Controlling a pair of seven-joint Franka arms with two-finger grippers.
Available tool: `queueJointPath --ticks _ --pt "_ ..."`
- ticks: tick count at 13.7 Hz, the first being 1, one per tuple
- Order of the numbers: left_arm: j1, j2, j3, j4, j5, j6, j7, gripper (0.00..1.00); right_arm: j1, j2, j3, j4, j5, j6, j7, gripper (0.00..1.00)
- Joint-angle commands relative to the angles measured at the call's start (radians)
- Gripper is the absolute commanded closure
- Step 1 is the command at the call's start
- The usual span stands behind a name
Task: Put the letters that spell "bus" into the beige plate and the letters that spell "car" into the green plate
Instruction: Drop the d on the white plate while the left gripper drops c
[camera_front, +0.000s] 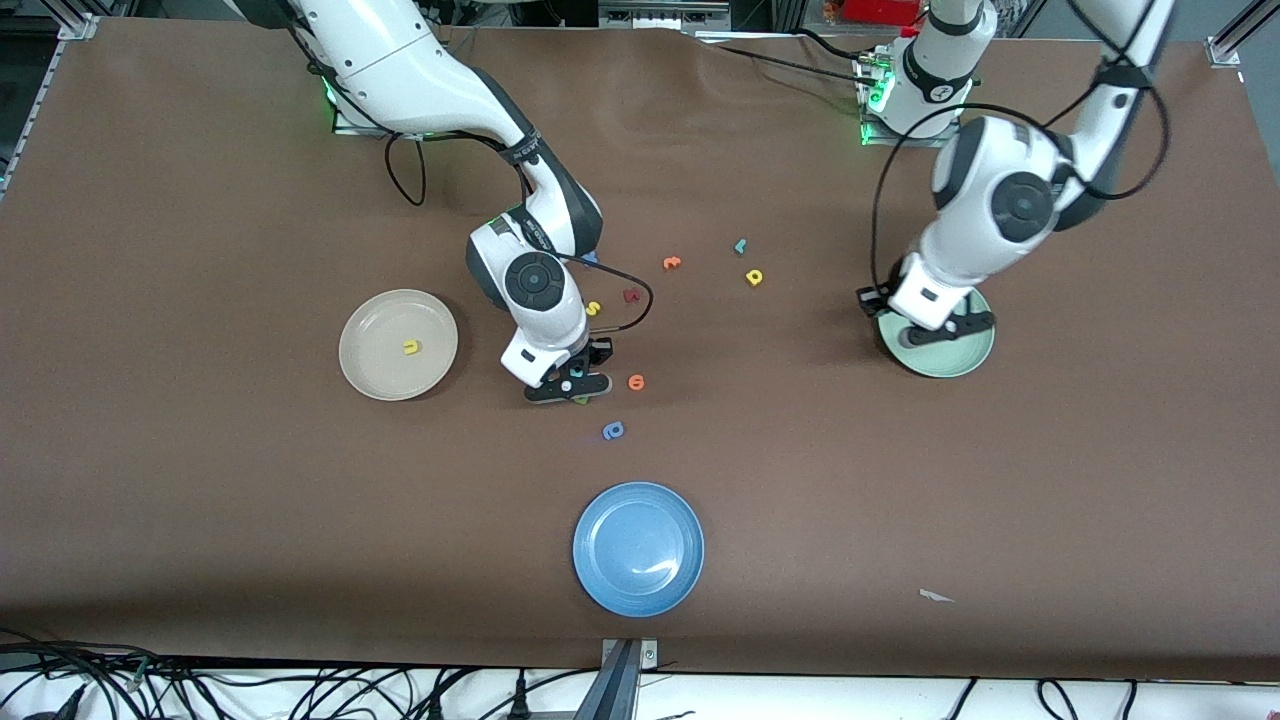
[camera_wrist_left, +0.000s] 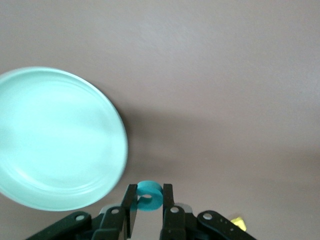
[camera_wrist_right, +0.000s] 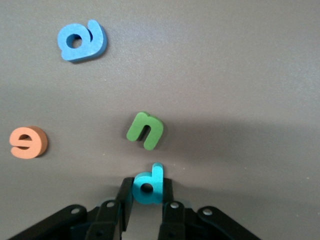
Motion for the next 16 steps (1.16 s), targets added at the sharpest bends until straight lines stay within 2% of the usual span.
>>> queueJointPath --ticks 1,3,5,8,10,12,13,14,15,16 --pt "0.105 0.058 -0.007 0.075 0.047 -0.080 0.127 1.00 -0.003 -0.012 -0.005 0.017 -0.009 -0.046 -0.009 0.95" --pt "0.148 0.104 -0.009 0.079 0.139 -0.079 0.156 1.00 -0.004 -0.056 -0.034 0.015 -0.012 -0.109 -0.011 0.95" --pt "0.167 0.182 -0.009 0.110 0.210 -0.079 0.156 1.00 -0.004 -0.105 -0.074 0.002 -0.021 -0.228 -0.040 0.94" --pt "0.178 0.260 -0.007 0.122 0.211 -0.071 0.158 1.00 -0.006 -0.184 -0.163 -0.079 -0.015 -0.244 -0.219 1.00" --pt "0.191 0.276 -0.007 0.118 0.213 -0.072 0.158 0.93 -0.007 -0.243 -0.210 -0.191 -0.015 -0.221 -0.294 1.00" --pt "0.202 0.286 -0.007 0.113 0.213 -0.072 0.156 0.79 -0.007 -0.299 -0.265 -0.326 -0.015 -0.126 -0.379 1.00" --pt "0.202 0.289 -0.007 0.113 0.213 -0.072 0.156 0.58 -0.007 -0.314 -0.290 -0.396 -0.017 -0.064 -0.417 1.00" --pt "0.202 0.286 -0.009 0.115 0.213 -0.075 0.149 0.29 -0.007 -0.326 -0.308 -0.464 -0.015 0.011 -0.449 0.99" --pt "0.202 0.277 -0.012 0.116 0.211 -0.078 0.144 0.00 -0.007 -0.330 -0.318 -0.509 -0.015 0.061 -0.459 0.93" --pt "0.202 0.263 -0.016 0.121 0.210 -0.089 0.140 0.00 -0.007 -0.330 -0.322 -0.512 -0.015 0.057 -0.457 0.70"
